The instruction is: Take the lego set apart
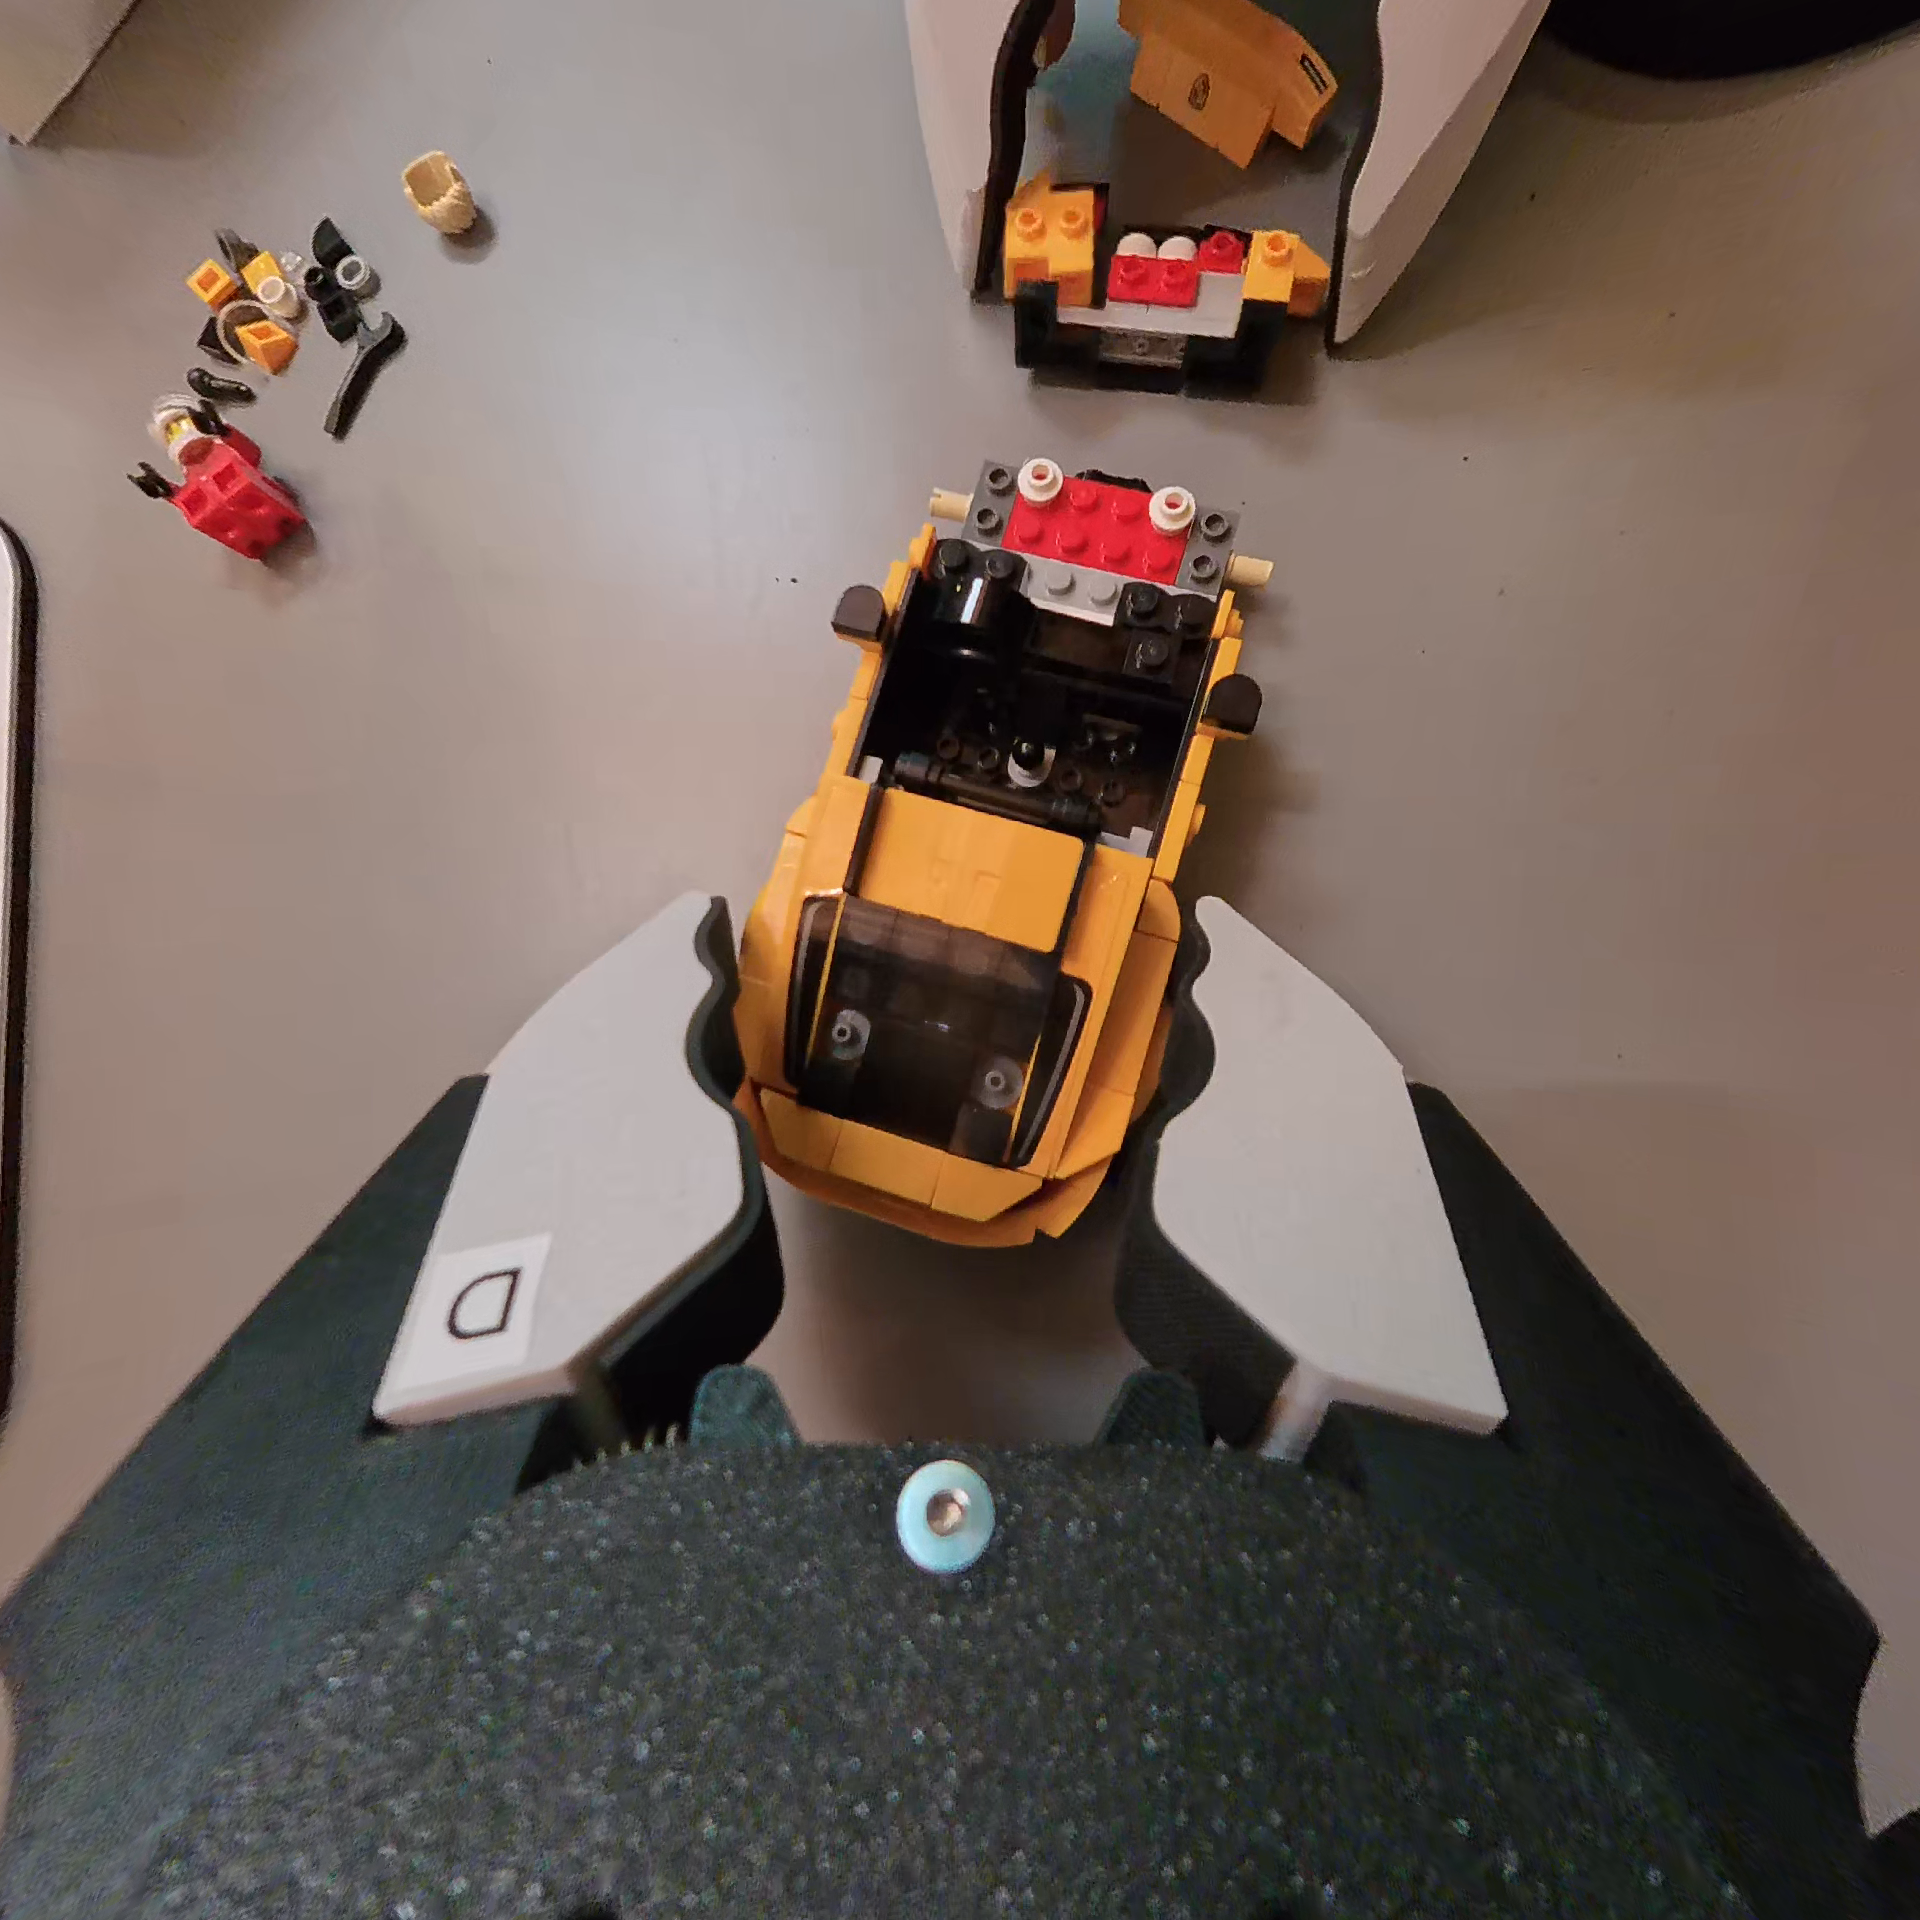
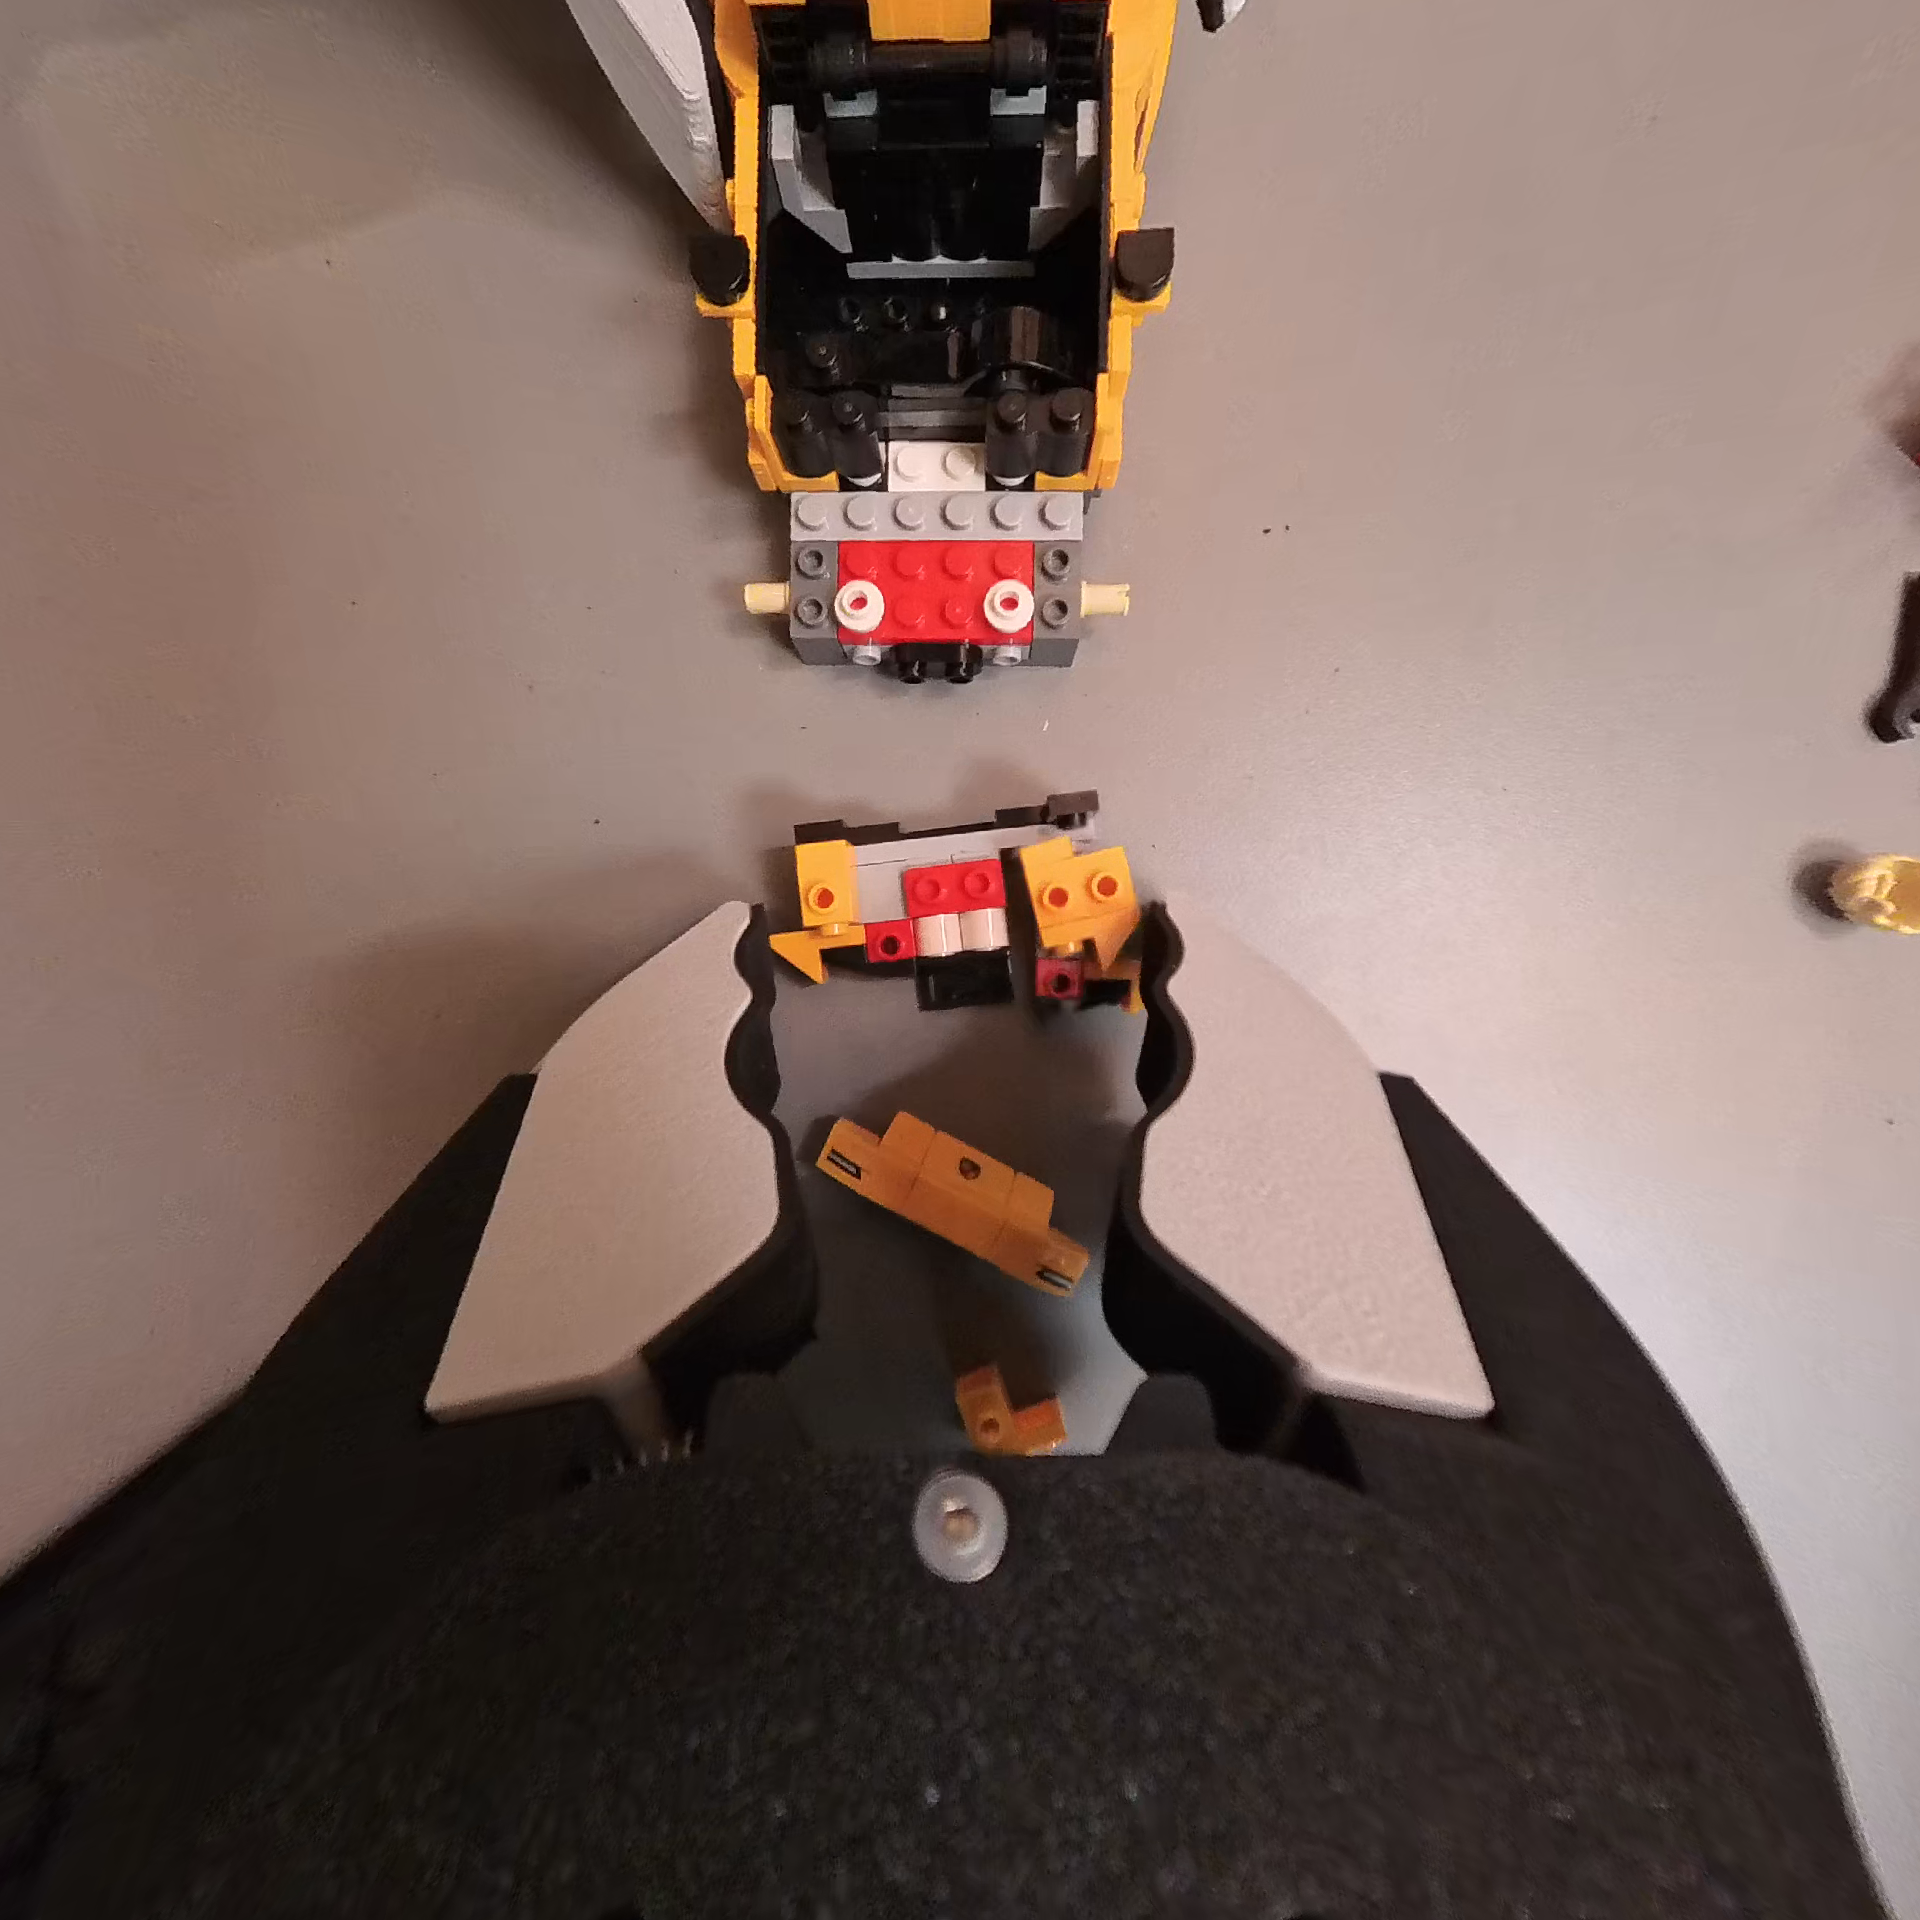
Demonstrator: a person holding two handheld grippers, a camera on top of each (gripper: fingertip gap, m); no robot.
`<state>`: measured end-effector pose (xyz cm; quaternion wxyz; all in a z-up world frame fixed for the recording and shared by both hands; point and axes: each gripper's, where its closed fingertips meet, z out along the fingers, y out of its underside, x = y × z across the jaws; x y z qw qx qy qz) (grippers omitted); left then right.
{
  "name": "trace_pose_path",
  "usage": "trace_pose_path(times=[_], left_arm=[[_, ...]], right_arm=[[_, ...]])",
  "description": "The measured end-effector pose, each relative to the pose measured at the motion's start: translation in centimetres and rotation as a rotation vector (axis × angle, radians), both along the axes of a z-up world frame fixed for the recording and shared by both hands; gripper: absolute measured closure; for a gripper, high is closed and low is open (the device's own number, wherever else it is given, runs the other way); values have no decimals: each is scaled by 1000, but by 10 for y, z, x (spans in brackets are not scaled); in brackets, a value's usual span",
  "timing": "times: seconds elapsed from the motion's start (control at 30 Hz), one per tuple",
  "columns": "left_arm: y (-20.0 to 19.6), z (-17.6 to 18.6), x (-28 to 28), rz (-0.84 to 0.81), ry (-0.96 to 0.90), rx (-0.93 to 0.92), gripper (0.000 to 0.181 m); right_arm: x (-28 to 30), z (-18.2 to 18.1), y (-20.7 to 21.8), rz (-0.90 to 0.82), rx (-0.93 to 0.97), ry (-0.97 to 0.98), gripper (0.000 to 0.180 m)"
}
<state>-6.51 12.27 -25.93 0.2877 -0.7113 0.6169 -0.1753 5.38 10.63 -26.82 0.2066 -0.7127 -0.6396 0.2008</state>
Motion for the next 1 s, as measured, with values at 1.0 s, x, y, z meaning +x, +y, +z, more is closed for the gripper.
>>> trace_pose_path(times=[1.0], left_arm=[[0,0,1,-5,-24,8,101]], right_arm=[[4,5,3,23,-3,-4,99]])
